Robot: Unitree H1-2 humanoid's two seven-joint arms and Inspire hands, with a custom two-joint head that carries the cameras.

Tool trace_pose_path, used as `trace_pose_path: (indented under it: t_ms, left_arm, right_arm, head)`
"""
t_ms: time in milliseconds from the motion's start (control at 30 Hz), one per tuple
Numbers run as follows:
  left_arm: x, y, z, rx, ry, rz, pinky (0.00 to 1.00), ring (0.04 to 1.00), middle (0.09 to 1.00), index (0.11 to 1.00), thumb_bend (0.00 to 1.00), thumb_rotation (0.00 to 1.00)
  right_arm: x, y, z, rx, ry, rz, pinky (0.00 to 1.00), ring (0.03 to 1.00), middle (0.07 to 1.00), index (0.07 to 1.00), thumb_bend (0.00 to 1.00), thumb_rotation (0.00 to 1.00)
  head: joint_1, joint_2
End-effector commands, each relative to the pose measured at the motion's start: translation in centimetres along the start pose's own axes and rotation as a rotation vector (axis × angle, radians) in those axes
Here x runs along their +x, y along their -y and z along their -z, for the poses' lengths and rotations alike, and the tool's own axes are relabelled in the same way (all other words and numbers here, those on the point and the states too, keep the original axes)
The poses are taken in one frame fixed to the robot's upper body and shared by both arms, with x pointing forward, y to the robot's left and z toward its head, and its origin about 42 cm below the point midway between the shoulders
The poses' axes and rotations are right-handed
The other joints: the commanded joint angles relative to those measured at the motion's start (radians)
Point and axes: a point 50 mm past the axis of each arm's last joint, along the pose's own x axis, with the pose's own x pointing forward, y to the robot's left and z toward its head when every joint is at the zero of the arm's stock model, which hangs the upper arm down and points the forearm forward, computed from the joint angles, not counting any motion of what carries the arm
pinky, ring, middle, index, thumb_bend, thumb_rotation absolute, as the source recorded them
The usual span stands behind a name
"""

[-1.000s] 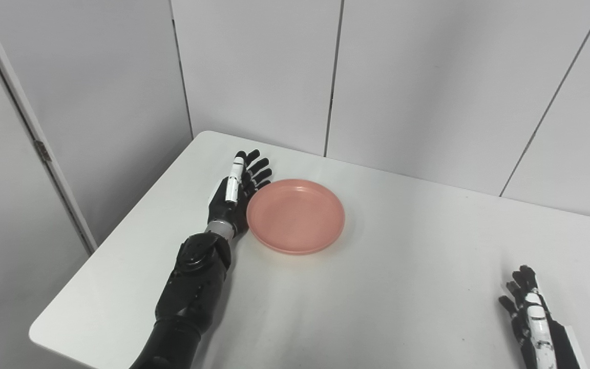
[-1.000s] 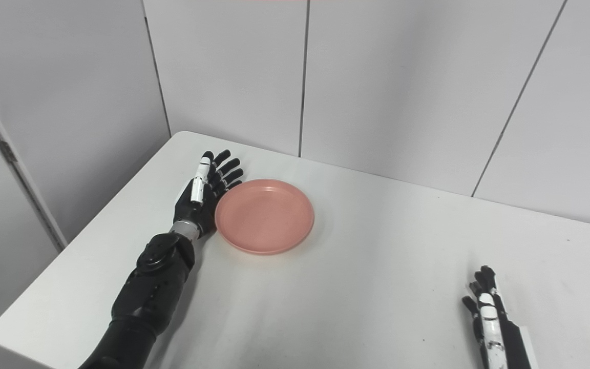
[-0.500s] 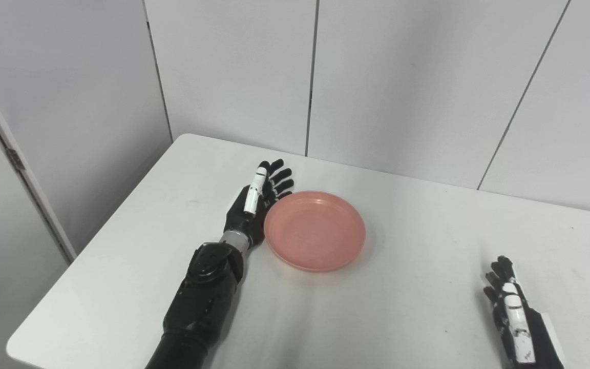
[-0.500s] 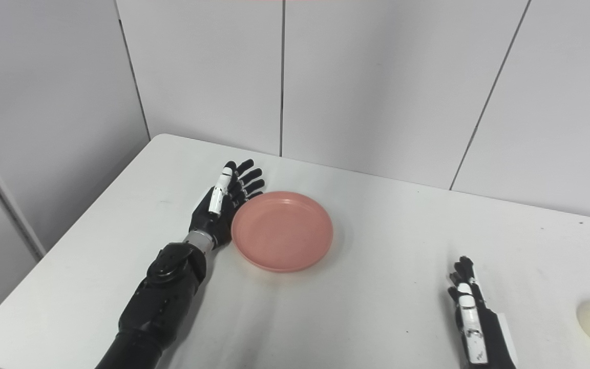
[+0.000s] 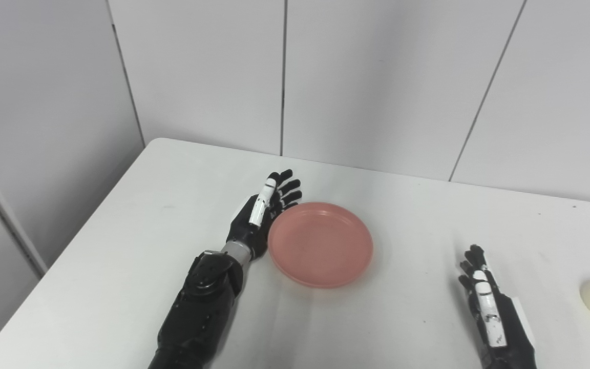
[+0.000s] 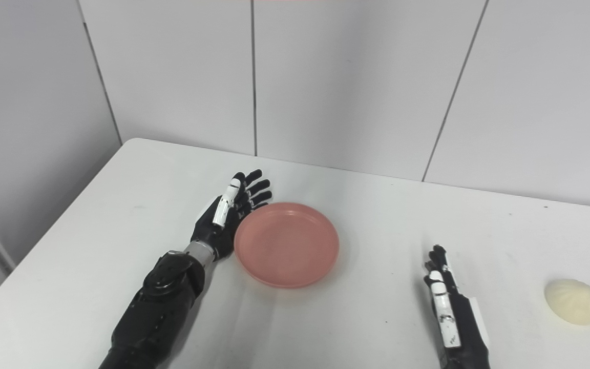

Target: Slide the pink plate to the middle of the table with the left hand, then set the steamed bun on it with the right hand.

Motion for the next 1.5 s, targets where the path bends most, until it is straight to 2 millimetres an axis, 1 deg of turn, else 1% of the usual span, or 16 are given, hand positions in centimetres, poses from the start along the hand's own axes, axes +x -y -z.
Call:
trace_pose_path:
  t_ms: [0,100,267,467,633,867,1033,1100,1133,1167,1200,1333,1367,1433,1467]
  left_arm:
    - [-1.2,0.9,3.7,-0.025,-0.169,0.014,0.93,0.911,0.925,0.919,0.41,1.00]
    - [-1.2,1.3,4.1,-0.028,-0.188,0.038,0.94,0.918,0.932,0.930,0.40,1.00]
    - [-1.4,2.0,5.4,-0.060,-0.217,0.087,0.93,0.913,0.923,0.921,0.40,1.00]
    - [-1.8,2.1,6.3,-0.071,-0.225,0.129,0.94,0.923,0.928,0.923,0.43,1.00]
    - [-2.2,1.8,6.6,-0.091,-0.228,0.135,0.93,0.916,0.924,0.920,0.44,1.00]
    - [-2.5,1.1,6.9,-0.073,-0.236,0.129,0.92,0.913,0.922,0.920,0.45,1.00]
    - [-2.5,0.7,6.9,-0.068,-0.240,0.118,0.93,0.915,0.925,0.920,0.44,1.00]
    - [-2.6,0.5,6.8,-0.070,-0.239,0.117,0.93,0.919,0.929,0.923,0.44,1.00]
    - [-2.6,0.3,6.9,-0.069,-0.237,0.119,0.93,0.922,0.930,0.923,0.45,1.00]
    - [-2.6,0.2,6.9,-0.068,-0.235,0.121,0.93,0.922,0.930,0.923,0.45,1.00]
    - [-2.6,0.0,7.0,-0.070,-0.237,0.120,0.93,0.923,0.930,0.922,0.45,1.00]
    - [-2.4,-0.4,7.3,-0.075,-0.242,0.120,0.92,0.914,0.919,0.915,0.45,1.00]
    - [-2.4,-0.5,7.4,-0.077,-0.243,0.122,0.92,0.914,0.920,0.916,0.45,1.00]
    - [-2.4,-0.7,7.4,-0.085,-0.244,0.124,0.92,0.914,0.921,0.917,0.46,1.00]
    - [-2.4,-0.8,7.4,-0.086,-0.245,0.124,0.92,0.914,0.921,0.917,0.46,1.00]
  right_arm:
    - [-0.7,-0.9,1.5,0.012,-0.051,-0.003,1.00,0.982,1.000,1.000,0.20,1.00]
    - [-0.7,-1.1,1.5,0.006,-0.052,-0.004,1.00,0.980,1.000,1.000,0.20,1.00]
    - [-0.7,-1.6,1.6,0.010,-0.049,-0.006,1.00,0.980,1.000,1.000,0.21,1.00]
    - [-0.7,-2.0,1.8,0.003,-0.050,-0.007,1.00,0.974,0.994,1.000,0.23,1.00]
    - [-0.7,-2.5,1.7,-0.001,-0.053,-0.004,1.00,0.972,0.992,1.000,0.22,1.00]
    - [-0.6,-2.9,1.8,-0.016,-0.047,-0.013,1.00,0.974,0.993,1.000,0.21,1.00]
    - [-0.3,-2.9,2.0,-0.017,-0.043,-0.010,1.00,0.973,0.994,1.000,0.21,1.00]
    - [-0.3,-2.9,2.0,-0.015,-0.037,-0.006,1.00,0.975,0.995,1.000,0.22,1.00]
    - [-0.2,-2.9,1.9,-0.017,-0.032,-0.003,1.00,0.976,0.994,1.000,0.23,1.00]
    - [-0.1,-2.9,1.9,-0.019,-0.028,-0.001,1.00,0.976,0.994,1.000,0.23,1.00]
    - [0.0,-2.9,1.8,-0.022,-0.020,0.005,1.00,0.976,0.993,1.000,0.23,1.00]
    - [0.5,-2.7,1.2,-0.019,0.030,0.018,1.00,0.977,0.992,1.000,0.25,1.00]
    - [0.7,-2.6,0.8,-0.035,0.043,0.019,1.00,0.977,0.992,1.000,0.25,1.00]
    - [1.0,-2.4,-0.1,-0.082,0.077,0.021,0.98,0.961,0.979,0.988,0.29,1.00]
    - [1.2,-2.3,-0.7,-0.099,0.095,0.022,0.98,0.960,0.978,0.986,0.29,1.00]
  head:
    - [-0.007,0.004]
    - [-0.024,0.007]
    - [-0.065,0.012]
    - [-0.091,0.014]
    - [-0.119,0.016]
    - [-0.151,0.015]
    - [-0.187,0.012]
    - [-0.210,0.009]
    - [-0.236,0.005]
    - [-0.236,0.005]
    - [-0.256,0.001]
    - [-0.285,-0.007]
    - [-0.291,-0.008]
    - [-0.301,-0.012]
    - [-0.304,-0.013]
